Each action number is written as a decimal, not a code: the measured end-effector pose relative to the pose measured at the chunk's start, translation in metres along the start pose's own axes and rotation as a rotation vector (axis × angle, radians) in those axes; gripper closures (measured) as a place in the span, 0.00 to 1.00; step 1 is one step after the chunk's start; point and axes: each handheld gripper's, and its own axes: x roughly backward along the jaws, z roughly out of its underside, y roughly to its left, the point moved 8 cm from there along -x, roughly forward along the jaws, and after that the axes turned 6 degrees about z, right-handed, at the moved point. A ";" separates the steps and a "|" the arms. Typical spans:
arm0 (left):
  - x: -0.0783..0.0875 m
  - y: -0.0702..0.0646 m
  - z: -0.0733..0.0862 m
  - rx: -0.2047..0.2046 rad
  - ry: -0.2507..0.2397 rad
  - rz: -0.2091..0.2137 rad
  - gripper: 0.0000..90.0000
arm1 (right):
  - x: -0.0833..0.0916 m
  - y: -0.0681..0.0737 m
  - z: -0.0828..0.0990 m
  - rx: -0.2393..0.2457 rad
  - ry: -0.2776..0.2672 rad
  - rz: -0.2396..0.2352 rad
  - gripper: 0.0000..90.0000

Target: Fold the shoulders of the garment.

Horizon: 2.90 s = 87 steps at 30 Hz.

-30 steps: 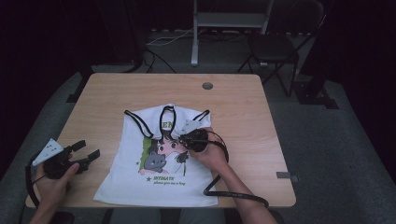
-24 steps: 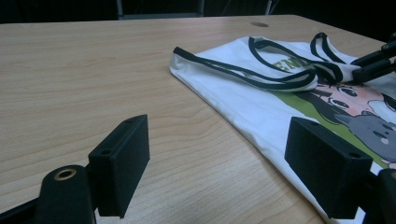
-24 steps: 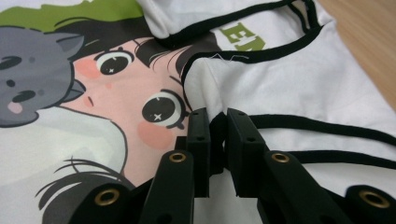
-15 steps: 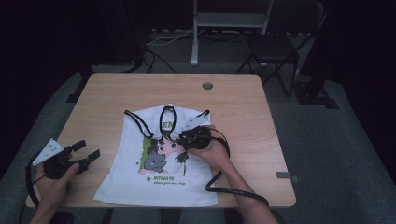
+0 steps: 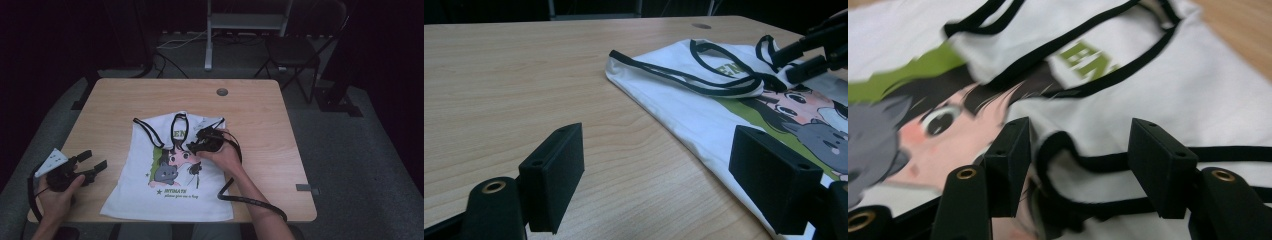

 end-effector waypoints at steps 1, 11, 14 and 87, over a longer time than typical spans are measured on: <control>0.000 0.000 0.000 -0.002 0.000 -0.001 0.24 | 0.000 0.003 0.002 0.014 0.009 -0.005 0.47; -0.013 -0.004 -0.024 -0.036 0.011 0.018 0.24 | 0.015 -0.012 -0.017 -0.090 -0.082 -0.011 0.42; -0.032 -0.013 -0.053 -0.040 -0.001 0.065 0.24 | 0.010 -0.025 -0.015 -0.107 -0.045 0.081 0.41; -0.142 0.012 -0.071 -0.044 0.181 -0.036 0.24 | 0.051 -0.116 0.027 -0.227 -0.024 0.221 0.24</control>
